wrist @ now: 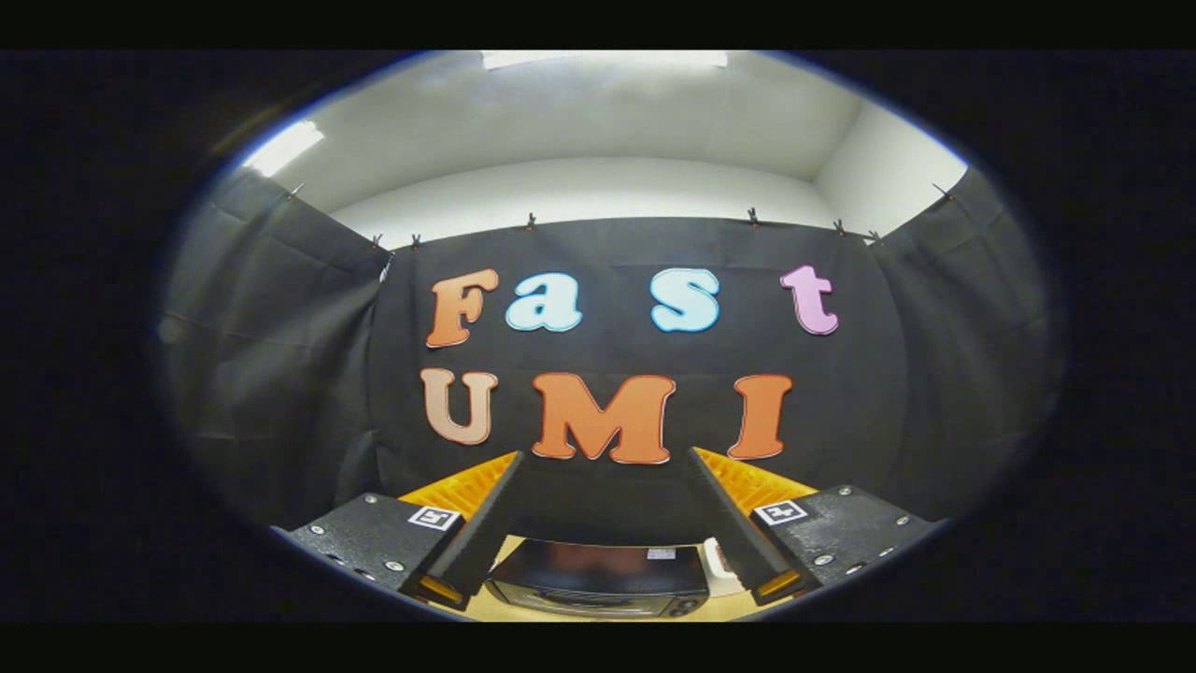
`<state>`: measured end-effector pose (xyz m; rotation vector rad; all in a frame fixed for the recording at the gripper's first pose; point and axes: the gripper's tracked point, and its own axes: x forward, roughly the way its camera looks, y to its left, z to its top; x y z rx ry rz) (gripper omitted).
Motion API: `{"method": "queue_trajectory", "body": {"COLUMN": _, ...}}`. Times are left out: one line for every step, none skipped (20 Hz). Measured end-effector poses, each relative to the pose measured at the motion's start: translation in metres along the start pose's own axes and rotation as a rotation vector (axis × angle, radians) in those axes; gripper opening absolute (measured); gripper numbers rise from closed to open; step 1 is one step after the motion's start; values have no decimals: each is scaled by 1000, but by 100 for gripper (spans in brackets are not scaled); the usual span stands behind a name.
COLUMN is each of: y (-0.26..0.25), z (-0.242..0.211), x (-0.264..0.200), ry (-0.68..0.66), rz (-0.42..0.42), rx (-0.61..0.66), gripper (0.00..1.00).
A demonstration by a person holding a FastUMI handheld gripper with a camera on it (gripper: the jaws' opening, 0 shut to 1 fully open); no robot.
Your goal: Open the toaster oven, put the food inside, and close the toaster oven door.
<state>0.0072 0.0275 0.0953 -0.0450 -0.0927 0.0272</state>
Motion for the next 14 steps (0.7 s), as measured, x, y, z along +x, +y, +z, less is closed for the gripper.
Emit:
{"method": "queue_trajectory", "body": {"y": -1, "z": 6, "x": -1, "ry": -12, "rz": -3, "rx": -5, "gripper": 98}}
{"method": "queue_trajectory", "body": {"y": -1, "z": 10, "x": -1, "ry": -21, "rz": -7, "rx": -10, "gripper": 98}}
{"method": "queue_trajectory", "body": {"y": -2, "z": 15, "x": -1, "ry": -33, "rz": -12, "rx": -17, "gripper": 98}}
{"method": "queue_trajectory", "body": {"y": -3, "z": 20, "x": -1, "ry": -45, "rz": -16, "rx": -26, "gripper": 98}}
{"method": "queue_trajectory", "body": {"y": -5, "z": 23, "x": -2, "ry": -49, "rz": -21, "rx": -34, "gripper": 98}}
{"method": "queue_trajectory", "body": {"y": -5, "z": 24, "x": -2, "ry": -50, "rz": -20, "rx": -34, "gripper": 98}}
{"method": "queue_trajectory", "body": {"y": -4, "z": 25, "x": -2, "ry": -50, "rz": -19, "rx": -32, "gripper": 98}}
{"method": "queue_trajectory", "body": {"y": -4, "z": 26, "x": -3, "ry": -51, "rz": -18, "rx": -31, "gripper": 98}}
{"method": "queue_trajectory", "body": {"y": -3, "z": 28, "x": -3, "ry": -53, "rz": -18, "rx": -34, "gripper": 98}}
{"method": "queue_trajectory", "body": {"y": -2, "z": 29, "x": -3, "ry": -55, "rz": -20, "rx": -37, "gripper": 98}}
{"method": "queue_trajectory", "body": {"y": 0, "z": 30, "x": -3, "ry": -55, "rz": -22, "rx": -38, "gripper": 98}}
{"method": "queue_trajectory", "body": {"y": 2, "z": 28, "x": -2, "ry": -50, "rz": -25, "rx": -35, "gripper": 98}}
{"method": "queue_trajectory", "body": {"y": 3, "z": 27, "x": -1, "ry": -41, "rz": -28, "rx": -30, "gripper": 98}}
{"method": "queue_trajectory", "body": {"y": 2, "z": 26, "x": -1, "ry": -36, "rz": -38, "rx": -36, "gripper": 99}}
